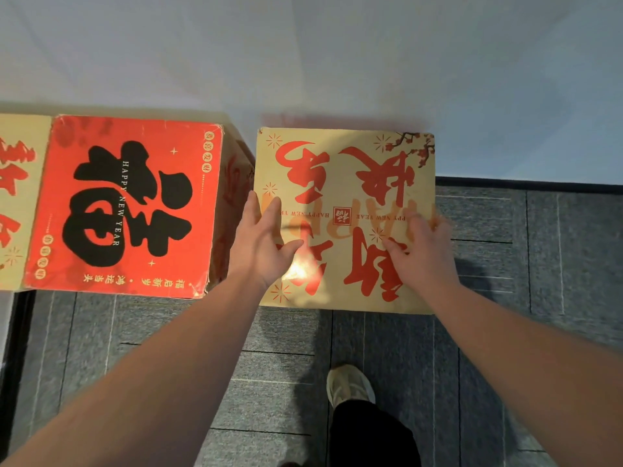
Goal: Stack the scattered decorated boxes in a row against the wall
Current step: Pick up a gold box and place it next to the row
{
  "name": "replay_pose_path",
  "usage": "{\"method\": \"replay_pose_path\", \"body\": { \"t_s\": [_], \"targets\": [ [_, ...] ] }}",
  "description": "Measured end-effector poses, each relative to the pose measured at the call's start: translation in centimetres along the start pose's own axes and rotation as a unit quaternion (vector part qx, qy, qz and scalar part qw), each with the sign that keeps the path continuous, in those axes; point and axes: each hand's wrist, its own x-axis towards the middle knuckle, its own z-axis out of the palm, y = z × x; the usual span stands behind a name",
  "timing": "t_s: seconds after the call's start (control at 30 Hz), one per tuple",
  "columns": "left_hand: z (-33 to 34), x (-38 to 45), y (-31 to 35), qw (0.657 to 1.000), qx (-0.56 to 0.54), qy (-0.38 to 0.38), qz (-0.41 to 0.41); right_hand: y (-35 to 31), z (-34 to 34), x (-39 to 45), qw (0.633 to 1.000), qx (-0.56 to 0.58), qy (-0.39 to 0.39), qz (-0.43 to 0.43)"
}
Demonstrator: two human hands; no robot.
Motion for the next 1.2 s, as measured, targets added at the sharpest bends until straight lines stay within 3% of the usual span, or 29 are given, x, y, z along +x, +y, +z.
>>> {"method": "replay_pose_path", "body": {
  "t_s": [0.4,0.63,1.1,1.2],
  "targets": [
    [-2.1,1.0,-2.3,0.999,0.036,-0.006,0.011,-2.4,1.7,-0.3,1.0,0.019,-0.011,-0.019],
    [-3.1,0.7,-2.7,0.987,0.16,0.0,0.025,-4.5,2.7,-0.7,0.999,0.008,-0.015,-0.032],
    [-4.2,-1.3,-3.6,0.993,0.112,-0.027,-0.039,-5.5,2.7,-1.1,0.996,-0.082,-0.043,-0.001],
    [-5.5,-2.6,-4.3,0.993,0.106,-0.014,-0.05,-6.5,2.1,-2.2,0.987,-0.15,-0.021,-0.047]
  ]
}}
